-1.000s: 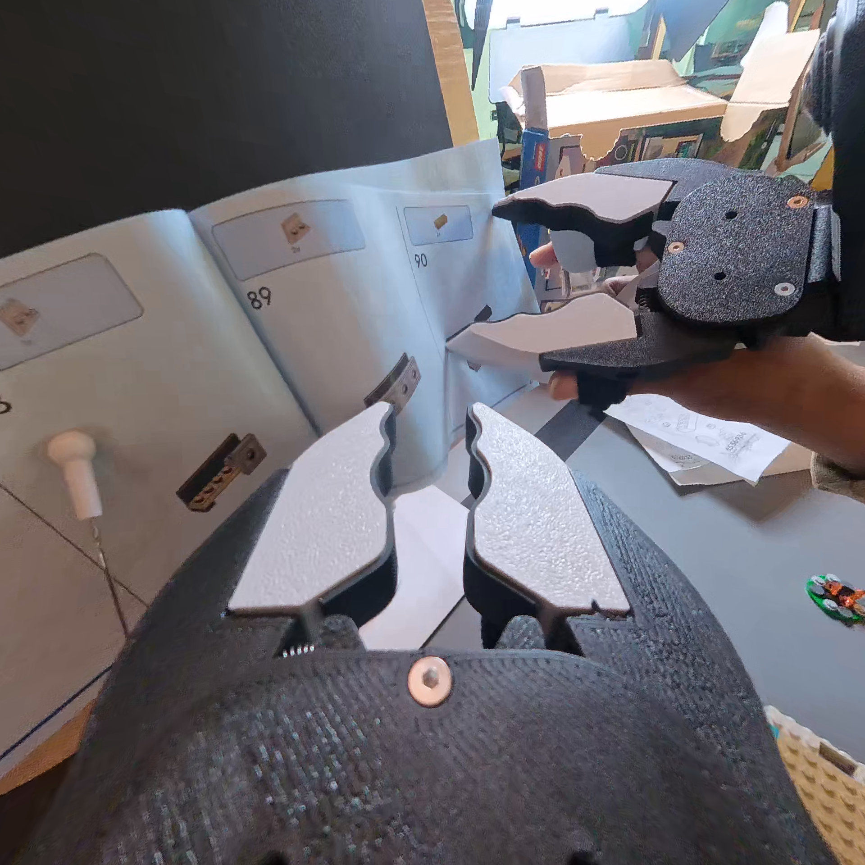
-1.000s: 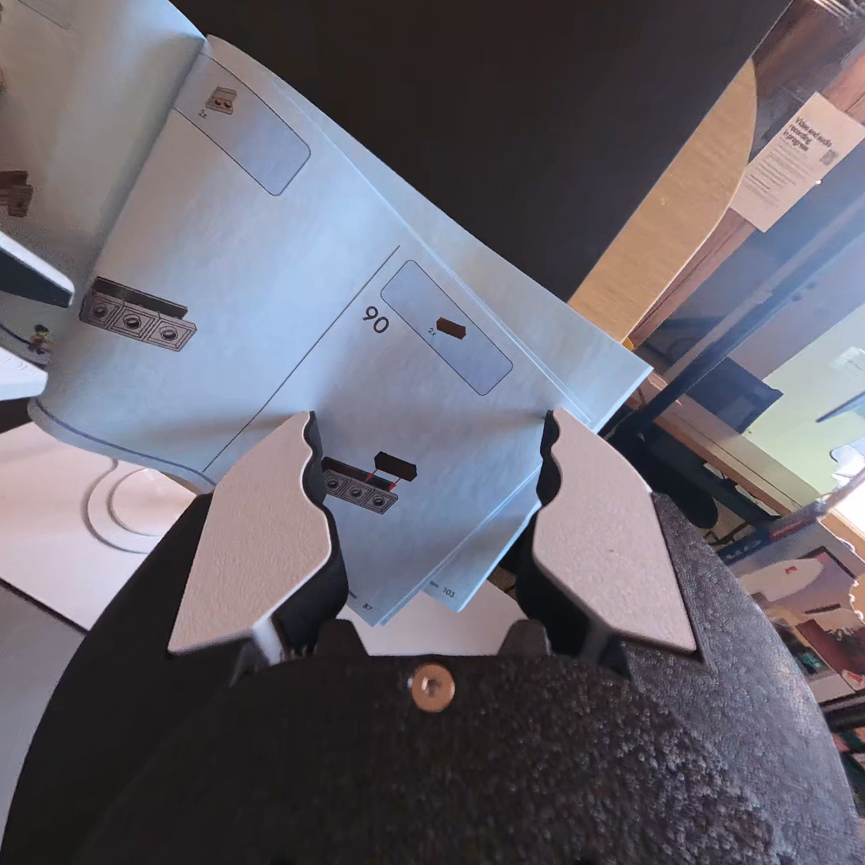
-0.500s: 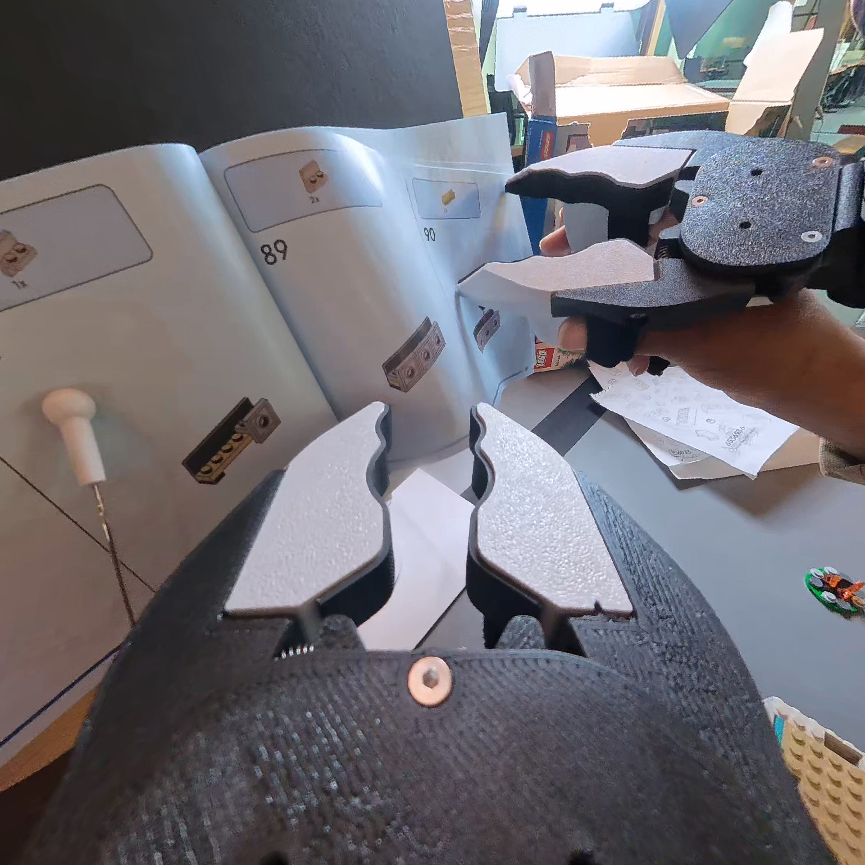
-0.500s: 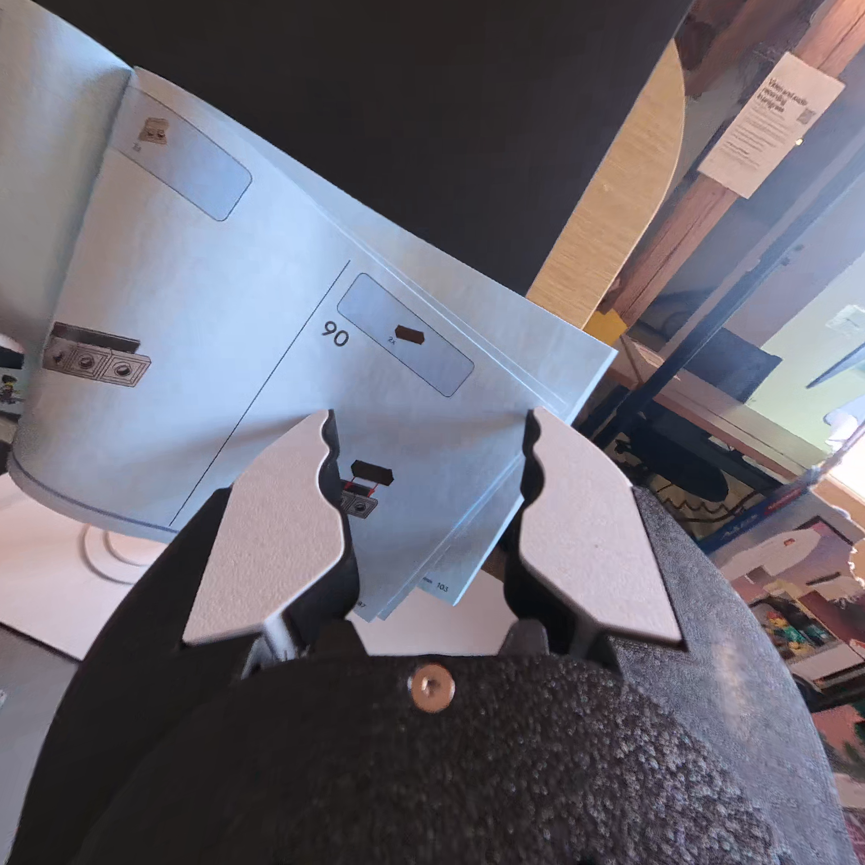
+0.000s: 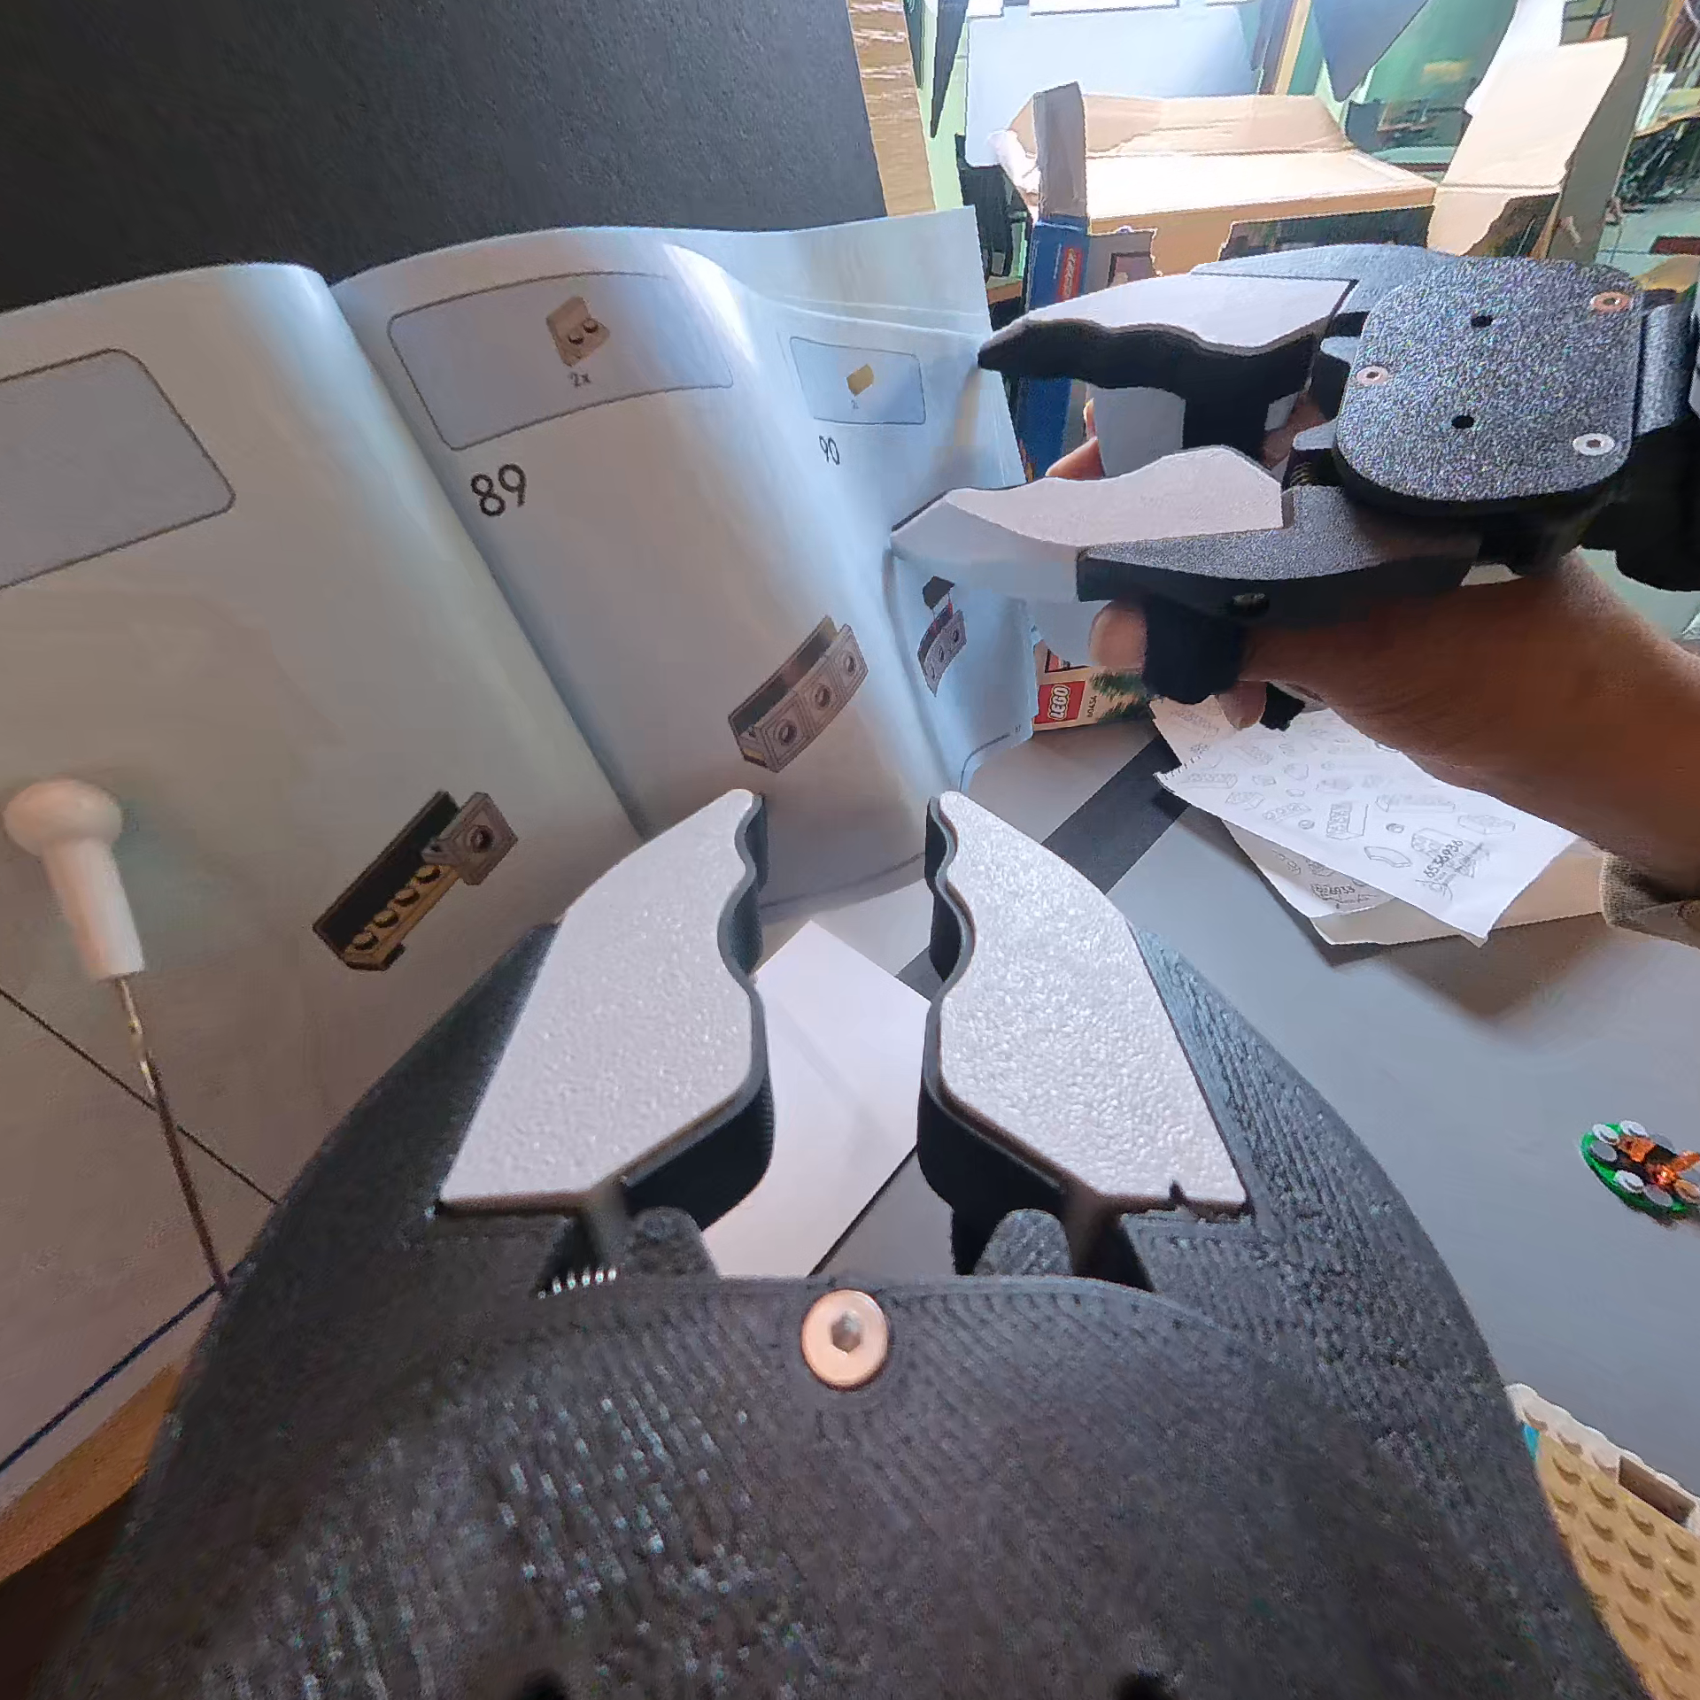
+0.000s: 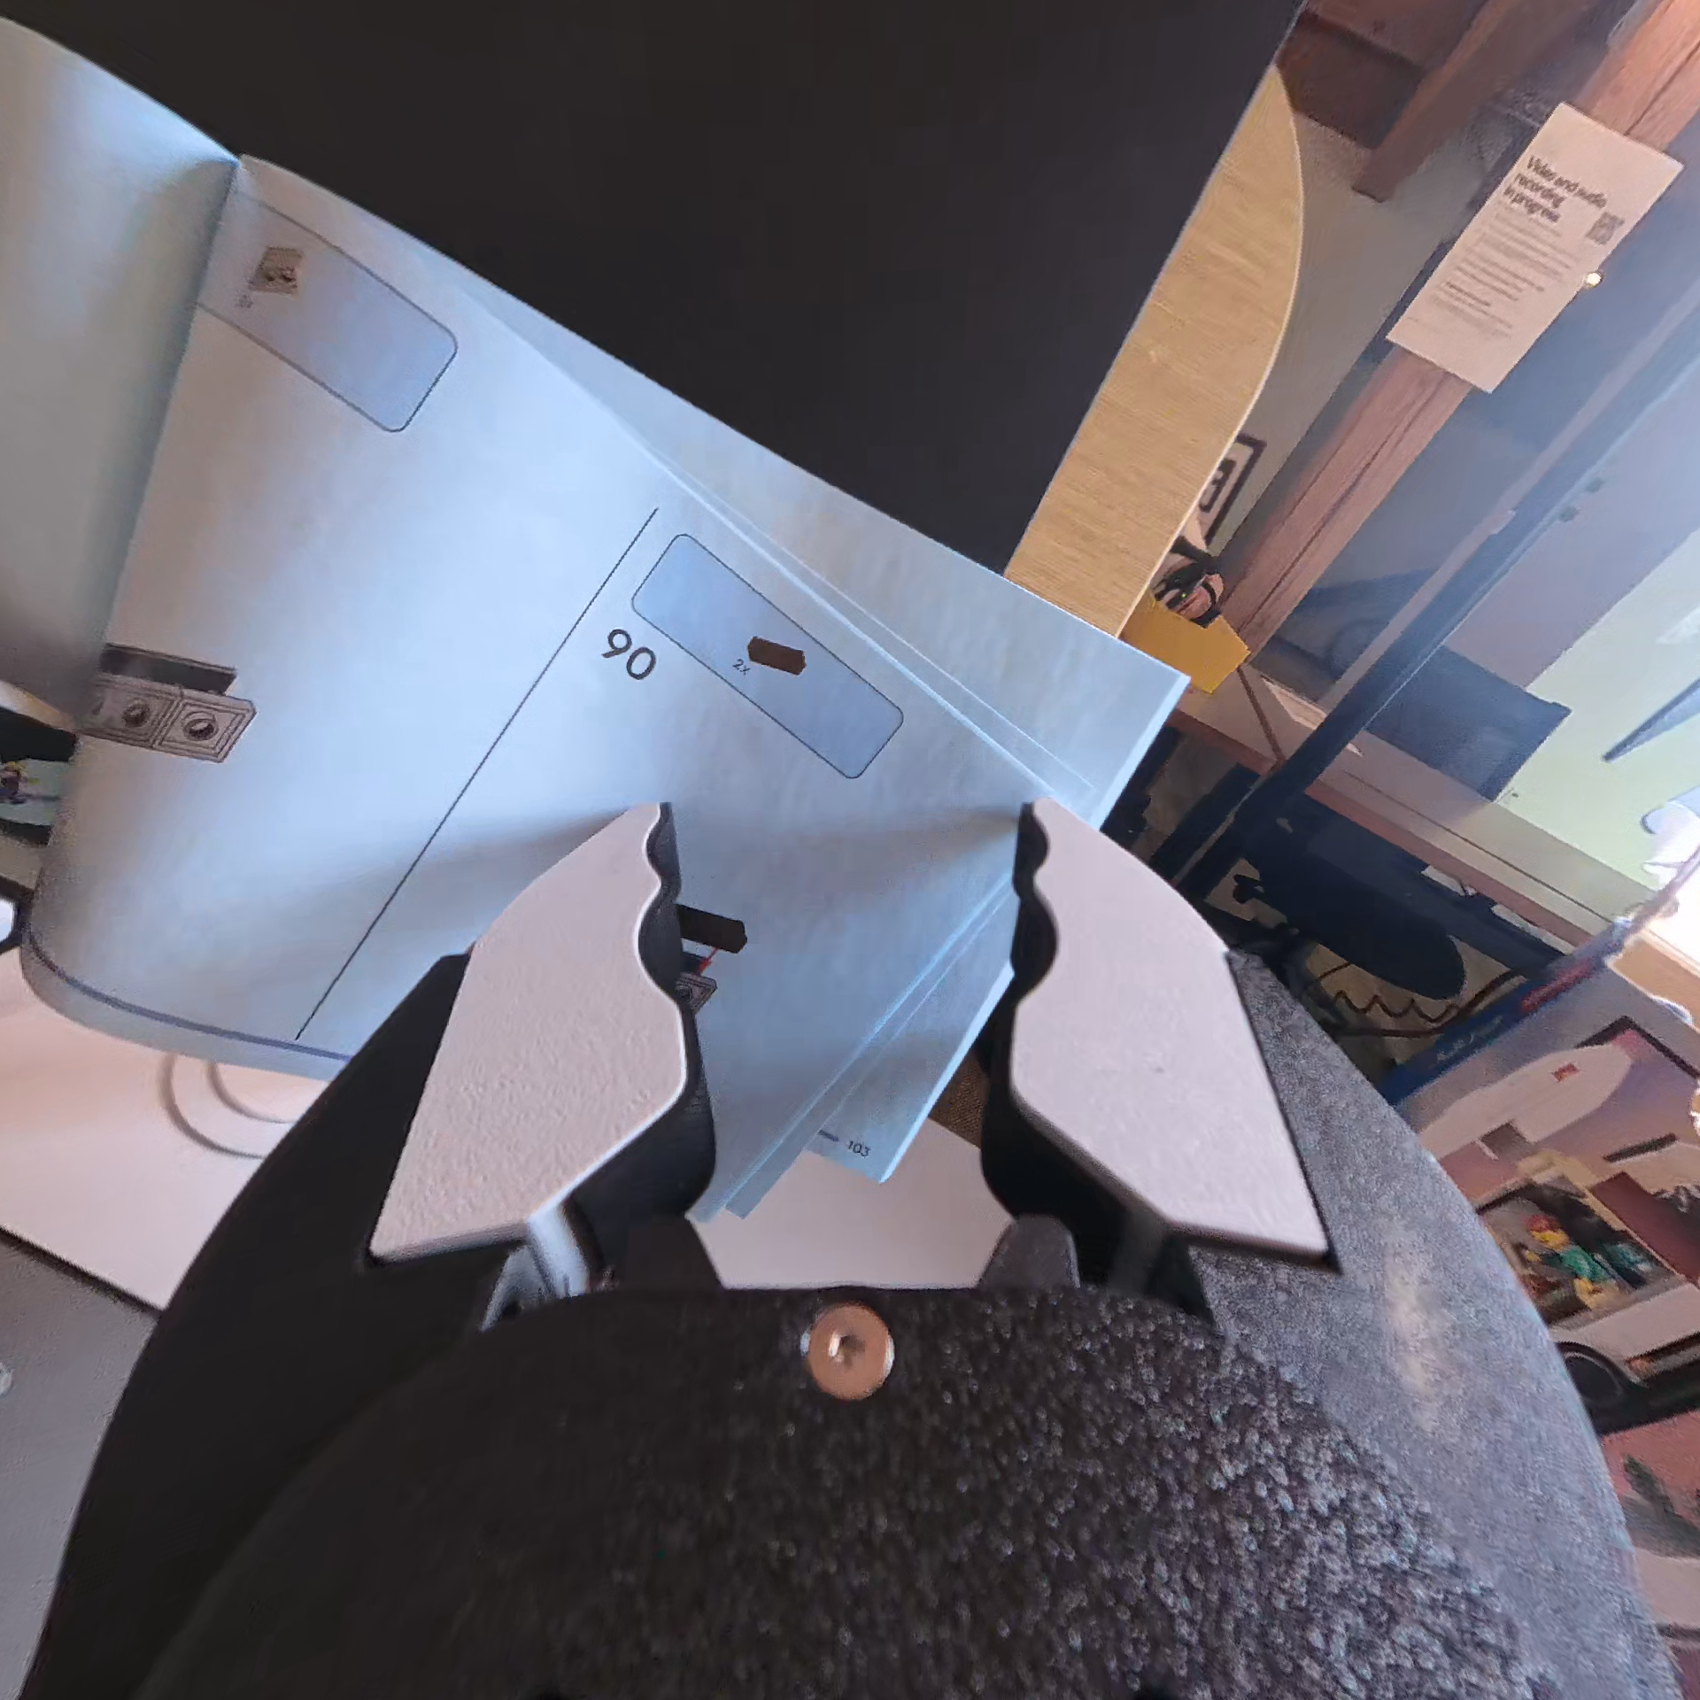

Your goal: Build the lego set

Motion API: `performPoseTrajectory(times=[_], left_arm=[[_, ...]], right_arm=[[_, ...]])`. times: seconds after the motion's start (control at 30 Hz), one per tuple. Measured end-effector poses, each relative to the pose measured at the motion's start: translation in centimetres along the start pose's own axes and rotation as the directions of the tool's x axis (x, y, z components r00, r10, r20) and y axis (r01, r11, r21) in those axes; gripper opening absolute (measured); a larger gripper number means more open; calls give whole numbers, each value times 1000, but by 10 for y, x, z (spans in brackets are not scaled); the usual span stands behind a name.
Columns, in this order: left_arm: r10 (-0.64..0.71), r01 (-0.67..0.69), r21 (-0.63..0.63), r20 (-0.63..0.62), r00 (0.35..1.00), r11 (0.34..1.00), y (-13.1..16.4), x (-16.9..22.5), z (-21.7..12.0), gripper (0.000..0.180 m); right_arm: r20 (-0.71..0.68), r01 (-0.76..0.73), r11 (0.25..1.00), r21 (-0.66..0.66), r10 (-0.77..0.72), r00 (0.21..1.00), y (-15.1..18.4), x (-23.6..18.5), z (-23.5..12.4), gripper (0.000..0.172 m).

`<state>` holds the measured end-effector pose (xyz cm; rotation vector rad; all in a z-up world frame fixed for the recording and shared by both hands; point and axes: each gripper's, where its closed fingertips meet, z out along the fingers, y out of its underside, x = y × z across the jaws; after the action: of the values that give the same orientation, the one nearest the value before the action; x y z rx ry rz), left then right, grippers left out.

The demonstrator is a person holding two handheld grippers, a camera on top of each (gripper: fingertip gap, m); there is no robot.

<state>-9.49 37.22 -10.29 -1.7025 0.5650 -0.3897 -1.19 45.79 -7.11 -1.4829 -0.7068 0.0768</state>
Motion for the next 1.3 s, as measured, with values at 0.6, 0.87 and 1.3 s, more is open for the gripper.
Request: performPoseTrajectory(times=[0.6, 0.87, 1.3], left_arm=[[17, -16, -12, 20, 1000, 1000, -1, -4, -1, 34], [21, -20, -15, 25, 999, 1000, 0, -3, 1, 35], [28, -27, -20, 26, 999, 999, -4, -1, 11, 36]], right_arm=[[77, -64, 998, -1, 64, 995, 3, -4, 9, 74], [112, -5, 1000, 13, 3, 994, 5, -16, 6, 22], [134, -101, 995, 24, 96, 986, -2, -5, 6, 89]])
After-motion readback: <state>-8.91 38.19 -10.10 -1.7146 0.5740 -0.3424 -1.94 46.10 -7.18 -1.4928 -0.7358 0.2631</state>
